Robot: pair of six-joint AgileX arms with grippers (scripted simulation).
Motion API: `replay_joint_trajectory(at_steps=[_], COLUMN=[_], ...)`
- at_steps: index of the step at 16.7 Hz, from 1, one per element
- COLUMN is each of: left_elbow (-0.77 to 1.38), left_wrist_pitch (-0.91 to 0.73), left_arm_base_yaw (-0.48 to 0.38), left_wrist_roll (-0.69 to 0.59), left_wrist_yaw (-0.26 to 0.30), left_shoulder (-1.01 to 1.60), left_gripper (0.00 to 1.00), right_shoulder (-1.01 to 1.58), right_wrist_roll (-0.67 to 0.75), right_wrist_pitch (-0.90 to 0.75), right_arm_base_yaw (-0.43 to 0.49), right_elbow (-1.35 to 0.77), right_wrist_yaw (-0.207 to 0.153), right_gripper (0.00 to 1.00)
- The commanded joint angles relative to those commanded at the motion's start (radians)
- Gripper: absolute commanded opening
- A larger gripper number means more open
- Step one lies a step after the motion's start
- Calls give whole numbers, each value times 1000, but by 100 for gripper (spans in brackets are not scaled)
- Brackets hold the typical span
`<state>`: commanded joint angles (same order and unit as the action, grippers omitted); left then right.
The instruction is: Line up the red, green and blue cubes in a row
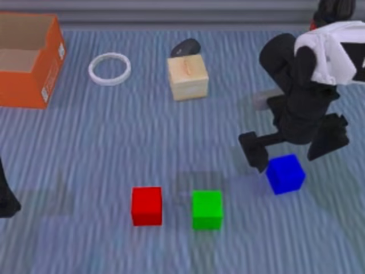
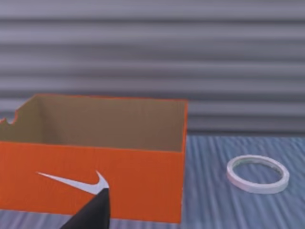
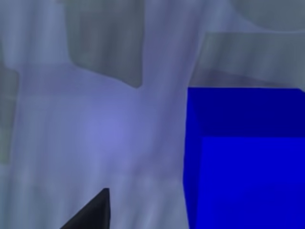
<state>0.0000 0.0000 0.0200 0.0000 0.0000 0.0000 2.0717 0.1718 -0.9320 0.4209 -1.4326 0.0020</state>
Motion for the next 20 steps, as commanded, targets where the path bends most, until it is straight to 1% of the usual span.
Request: replay_joint_trajectory(at_steps=[4,6,11,20], left_elbow=[0,0,0,0], left_wrist_pitch=[0,0,0,0], left_arm_base_yaw=[0,0,0,0], left_wrist_roll=[0,0,0,0], left_wrist_yaw=[0,0,0,0], left_shoulder=[0,0,0,0], left_gripper=[100,100,100,100], right_shoulder=[71,94,100,100], right_wrist_roll=[0,0,0,0], right_wrist_pitch=[151,200,211,211], right_arm_base_yaw=[-1,-1,-1,-1], right_elbow=[79,105,111,111], right_wrist_yaw=[1,1,1,1], right_gripper=[100,100,100,32])
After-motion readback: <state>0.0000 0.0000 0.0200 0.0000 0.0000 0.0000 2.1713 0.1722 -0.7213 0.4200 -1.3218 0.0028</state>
